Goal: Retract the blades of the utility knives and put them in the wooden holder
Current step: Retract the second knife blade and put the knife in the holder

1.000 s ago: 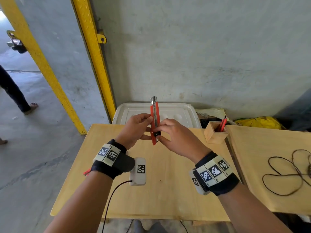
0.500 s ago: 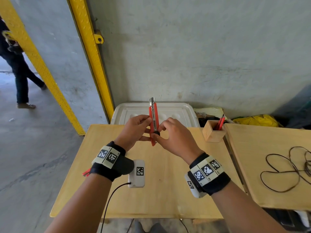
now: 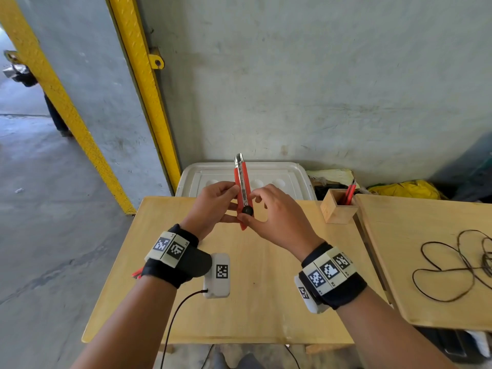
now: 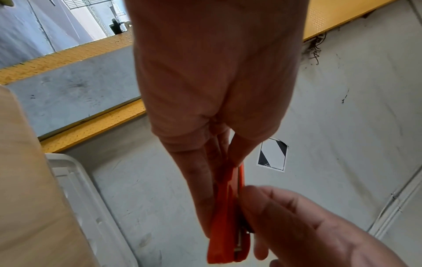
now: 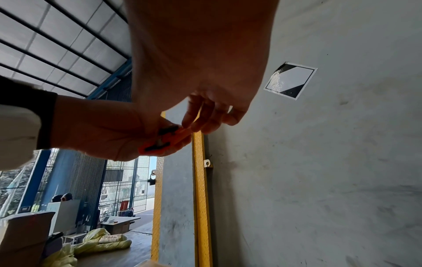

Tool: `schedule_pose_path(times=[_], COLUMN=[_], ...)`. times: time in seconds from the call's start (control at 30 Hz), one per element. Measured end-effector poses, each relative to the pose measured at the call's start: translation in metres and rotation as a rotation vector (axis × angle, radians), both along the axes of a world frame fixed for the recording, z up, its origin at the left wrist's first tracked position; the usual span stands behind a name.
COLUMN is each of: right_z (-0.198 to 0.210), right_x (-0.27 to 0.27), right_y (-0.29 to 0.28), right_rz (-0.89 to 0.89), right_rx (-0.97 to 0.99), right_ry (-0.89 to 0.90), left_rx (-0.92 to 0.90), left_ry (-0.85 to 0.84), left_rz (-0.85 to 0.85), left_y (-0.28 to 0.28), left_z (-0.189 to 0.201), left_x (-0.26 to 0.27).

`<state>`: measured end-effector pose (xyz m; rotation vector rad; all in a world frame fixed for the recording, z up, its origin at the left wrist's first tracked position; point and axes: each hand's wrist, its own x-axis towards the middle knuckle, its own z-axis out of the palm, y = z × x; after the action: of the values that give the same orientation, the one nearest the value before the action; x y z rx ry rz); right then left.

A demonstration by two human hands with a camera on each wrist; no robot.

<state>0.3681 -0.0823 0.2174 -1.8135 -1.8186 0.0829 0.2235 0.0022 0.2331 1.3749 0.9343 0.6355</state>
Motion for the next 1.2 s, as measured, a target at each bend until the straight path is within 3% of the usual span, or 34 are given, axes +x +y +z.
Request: schedule_pose_path(times=[0.13, 0.47, 0.73, 1.0, 1.2], right_z=[0.006, -0.009, -0.013, 0.001, 0.003], right_x=[0.006, -0.011, -0.008, 0.01, 0.004], right_y=[0.0, -0.002, 0.002, 0.019, 0.027], right_rz=[0.125, -0.172, -0.191, -0.082, -0.062], right_rx=[-0.013, 0.05, -0.023, -0.103, -0.113], right_ry=[-0.043, -0.003, 0.109, 0.555, 0.681], left_rx=[0.002, 0.009, 0.053, 0.103, 0.095], left_ry=[-0.01, -0.029, -0.004, 0.08, 0.087], left_rz=[0.0, 0.083, 0.07, -0.071, -0.141], left_y=[0.002, -0.004, -0.005, -0.002, 0.004], left_z=[0.003, -0.001, -0.003, -0.006, -0.007], left_x=[-0.001, 0.003, 0.004, -0.006, -0.017])
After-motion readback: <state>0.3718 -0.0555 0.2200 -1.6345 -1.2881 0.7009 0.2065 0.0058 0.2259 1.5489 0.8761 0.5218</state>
